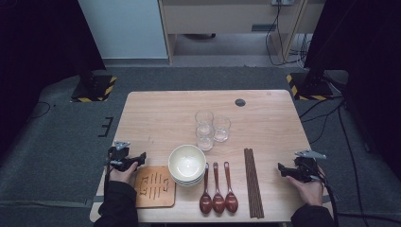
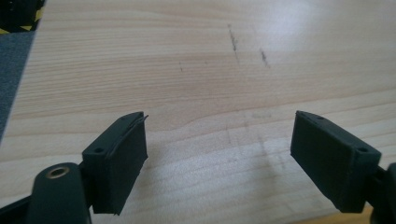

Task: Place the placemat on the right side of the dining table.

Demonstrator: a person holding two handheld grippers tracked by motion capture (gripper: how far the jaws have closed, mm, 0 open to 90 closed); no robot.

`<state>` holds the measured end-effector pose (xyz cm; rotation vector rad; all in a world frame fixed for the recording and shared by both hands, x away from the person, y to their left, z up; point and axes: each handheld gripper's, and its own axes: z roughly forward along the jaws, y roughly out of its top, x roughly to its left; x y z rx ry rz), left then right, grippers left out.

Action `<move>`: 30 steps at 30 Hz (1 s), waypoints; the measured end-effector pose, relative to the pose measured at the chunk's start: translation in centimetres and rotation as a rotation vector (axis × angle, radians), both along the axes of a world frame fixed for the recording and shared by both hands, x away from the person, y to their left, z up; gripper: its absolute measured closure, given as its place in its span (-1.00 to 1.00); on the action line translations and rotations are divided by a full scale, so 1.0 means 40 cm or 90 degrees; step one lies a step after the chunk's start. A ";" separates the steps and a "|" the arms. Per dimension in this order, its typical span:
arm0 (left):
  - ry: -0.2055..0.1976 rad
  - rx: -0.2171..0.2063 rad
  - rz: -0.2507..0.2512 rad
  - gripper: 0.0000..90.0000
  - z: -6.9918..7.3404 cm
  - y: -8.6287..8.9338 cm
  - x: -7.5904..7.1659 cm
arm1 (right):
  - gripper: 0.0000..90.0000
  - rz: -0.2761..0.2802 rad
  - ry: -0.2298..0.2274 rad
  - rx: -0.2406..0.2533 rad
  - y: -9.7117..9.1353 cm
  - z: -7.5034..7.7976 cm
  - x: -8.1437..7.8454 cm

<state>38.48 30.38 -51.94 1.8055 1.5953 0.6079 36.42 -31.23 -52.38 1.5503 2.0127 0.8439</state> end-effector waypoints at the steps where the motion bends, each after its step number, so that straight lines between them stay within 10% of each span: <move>1: -0.007 -0.011 0.003 -0.60 0.008 0.002 -0.009 | -0.67 0.002 -0.007 0.003 0.001 0.005 -0.002; 19: -0.039 -0.041 -0.018 -0.56 0.046 -0.024 -0.150 | -0.63 0.004 -0.037 0.010 0.032 0.045 -0.023; 30: 0.003 -0.024 -0.039 -0.55 0.033 -0.059 -0.186 | -0.62 0.023 -0.045 0.011 0.057 0.056 -0.025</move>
